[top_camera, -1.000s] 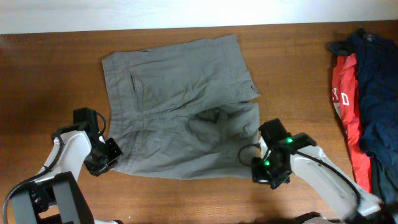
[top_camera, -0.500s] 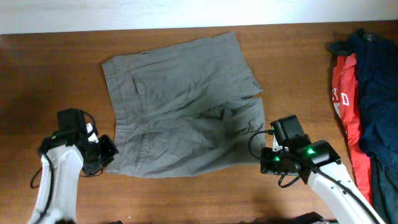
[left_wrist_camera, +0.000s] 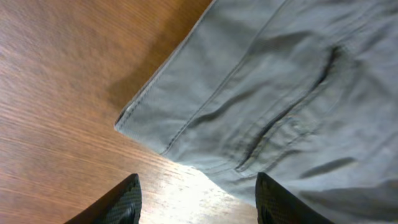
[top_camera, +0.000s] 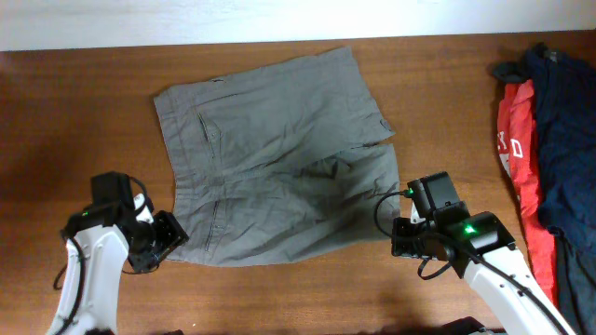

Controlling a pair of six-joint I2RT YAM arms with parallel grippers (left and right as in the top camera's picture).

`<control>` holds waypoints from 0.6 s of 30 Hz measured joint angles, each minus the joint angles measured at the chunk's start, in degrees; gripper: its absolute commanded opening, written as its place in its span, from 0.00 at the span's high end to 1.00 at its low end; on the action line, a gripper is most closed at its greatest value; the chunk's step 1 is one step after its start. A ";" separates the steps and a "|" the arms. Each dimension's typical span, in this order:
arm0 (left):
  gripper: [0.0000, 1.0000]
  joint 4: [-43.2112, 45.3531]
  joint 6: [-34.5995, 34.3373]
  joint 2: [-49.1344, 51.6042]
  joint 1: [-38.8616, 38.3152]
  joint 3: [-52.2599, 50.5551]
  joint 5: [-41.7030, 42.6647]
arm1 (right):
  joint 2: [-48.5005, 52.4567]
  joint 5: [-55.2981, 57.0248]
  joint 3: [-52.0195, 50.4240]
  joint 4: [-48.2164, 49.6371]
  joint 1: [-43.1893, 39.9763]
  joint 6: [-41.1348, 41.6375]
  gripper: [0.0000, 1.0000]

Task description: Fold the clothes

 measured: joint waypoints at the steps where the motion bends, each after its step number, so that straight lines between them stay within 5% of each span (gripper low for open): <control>1: 0.41 0.33 -0.11 1.01 0.00 -0.35 0.00 | 0.00 -0.02 0.00 -0.02 0.00 -0.02 0.96; 6: 0.44 3.52 -0.22 5.77 0.00 -0.76 0.20 | 0.00 -0.02 0.00 0.00 0.00 0.00 0.96; 10: 0.62 4.09 -0.66 9.49 0.00 -0.76 0.39 | 0.00 -0.02 0.00 0.00 0.00 -0.02 0.96; 13: 0.94 4.63 -1.14 11.76 0.02 -0.76 0.35 | 0.00 -0.02 0.00 0.00 0.00 0.00 0.96; 18: 0.99 6.03 -1.07 13.90 0.11 -0.76 0.37 | 0.00 -0.02 0.00 0.02 0.00 0.00 0.96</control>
